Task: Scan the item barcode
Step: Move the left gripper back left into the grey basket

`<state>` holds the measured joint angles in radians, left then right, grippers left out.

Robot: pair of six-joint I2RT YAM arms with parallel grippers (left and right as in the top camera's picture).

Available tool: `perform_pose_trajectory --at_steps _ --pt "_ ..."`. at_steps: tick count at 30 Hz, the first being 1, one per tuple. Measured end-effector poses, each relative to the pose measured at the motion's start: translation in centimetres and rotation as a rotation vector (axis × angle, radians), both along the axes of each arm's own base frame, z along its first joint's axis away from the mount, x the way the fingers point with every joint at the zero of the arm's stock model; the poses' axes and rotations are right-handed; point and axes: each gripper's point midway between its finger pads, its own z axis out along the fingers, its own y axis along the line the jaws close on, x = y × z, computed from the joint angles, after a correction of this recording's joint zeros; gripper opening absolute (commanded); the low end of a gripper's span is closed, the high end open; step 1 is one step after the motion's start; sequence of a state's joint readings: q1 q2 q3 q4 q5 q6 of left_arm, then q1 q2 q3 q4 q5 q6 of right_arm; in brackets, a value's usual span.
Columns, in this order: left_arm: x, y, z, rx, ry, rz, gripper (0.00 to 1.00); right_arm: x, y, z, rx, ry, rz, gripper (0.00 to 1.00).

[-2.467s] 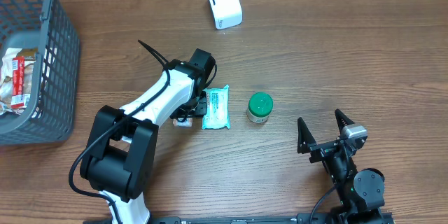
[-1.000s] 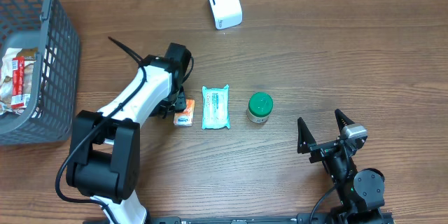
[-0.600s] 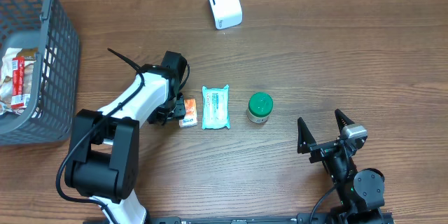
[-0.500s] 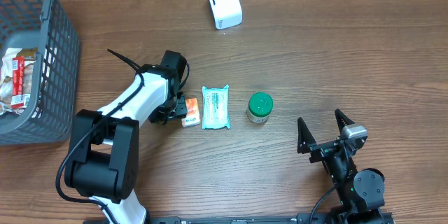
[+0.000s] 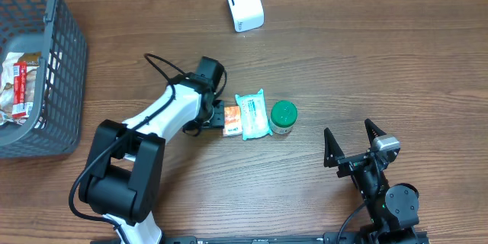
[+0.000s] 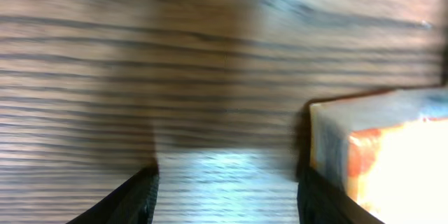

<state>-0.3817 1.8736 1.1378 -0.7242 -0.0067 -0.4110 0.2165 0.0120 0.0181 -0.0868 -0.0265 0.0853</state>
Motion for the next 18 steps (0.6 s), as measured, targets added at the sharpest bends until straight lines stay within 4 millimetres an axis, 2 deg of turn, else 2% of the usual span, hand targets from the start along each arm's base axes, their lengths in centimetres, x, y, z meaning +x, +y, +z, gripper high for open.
perform_pose_trajectory --at_steps 6,11,13,16,18 --pt "-0.4 -0.3 0.0 0.004 0.008 -0.013 0.55 0.0 0.0 0.0 0.0 0.0 0.0 1.0" --pt "-1.2 1.3 0.8 0.072 0.062 0.001 0.6 0.0 0.0 0.0 0.0 0.0 0.0 1.0" --pt "-0.5 2.1 2.3 0.109 0.059 0.009 0.61 0.0 0.0 0.0 0.0 0.0 -0.001 1.0" --pt "2.0 3.3 6.2 0.165 -0.009 0.014 0.58 0.0 0.0 0.0 0.0 0.001 0.0 1.0" --pt "4.0 4.5 9.9 0.227 -0.085 0.013 0.7 0.0 0.0 0.0 0.0 0.0 0.0 1.0"
